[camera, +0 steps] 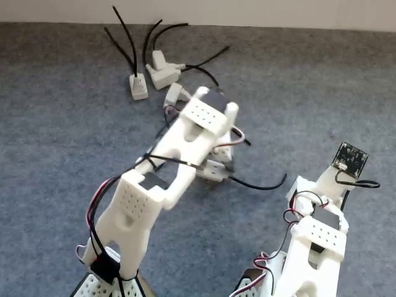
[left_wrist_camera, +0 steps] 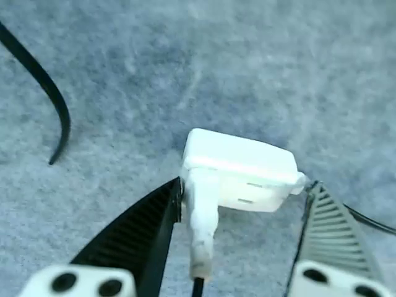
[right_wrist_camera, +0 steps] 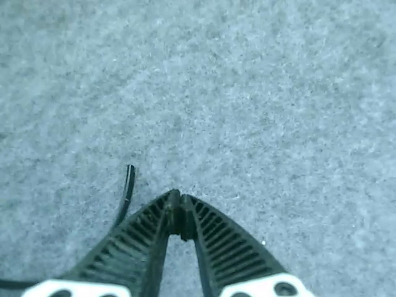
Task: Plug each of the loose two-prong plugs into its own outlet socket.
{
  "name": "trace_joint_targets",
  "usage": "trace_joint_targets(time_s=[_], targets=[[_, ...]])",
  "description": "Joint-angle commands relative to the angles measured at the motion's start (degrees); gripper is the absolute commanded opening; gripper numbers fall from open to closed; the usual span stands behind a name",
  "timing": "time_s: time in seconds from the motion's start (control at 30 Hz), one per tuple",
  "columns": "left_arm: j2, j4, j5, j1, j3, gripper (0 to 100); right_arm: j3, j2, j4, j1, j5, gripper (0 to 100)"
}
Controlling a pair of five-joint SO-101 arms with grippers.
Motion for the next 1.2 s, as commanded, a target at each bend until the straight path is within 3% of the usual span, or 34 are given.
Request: trace_joint_targets(time_s=[0.0, 0.37, 0.5, 0.67, 0.87, 1.17], targets=[[-6.11, 0.62, -0.26, -0.57, -0.48, 32, -2.33, -0.57, -1.1, -0.66, -0.35, 1.3], [-19.82, 0.35, -0.53, -3.82, -3.38, 32, -2.33, -0.57, -1.1, -1.98, -0.26, 1.3], [-26.77, 0.7, -5.89, -12.35, -5.76, 32, -2.33, -0.57, -0.75, -5.05, 2.2, 3.0], [-36.09, 0.7, -7.91, -28.18, -5.85, 32, -2.33, -0.48, 0.48, -9.54, 2.73, 11.7], [-38.55, 0.7, -7.91, -44.97, -3.38, 32, -6.11, -0.4, 7.43, -23.69, 7.74, 18.5], [-38.55, -0.53, -8.09, -52.35, 18.77, 32, -25.19, 5.85, 23.87, -39.16, 19.6, 24.1]])
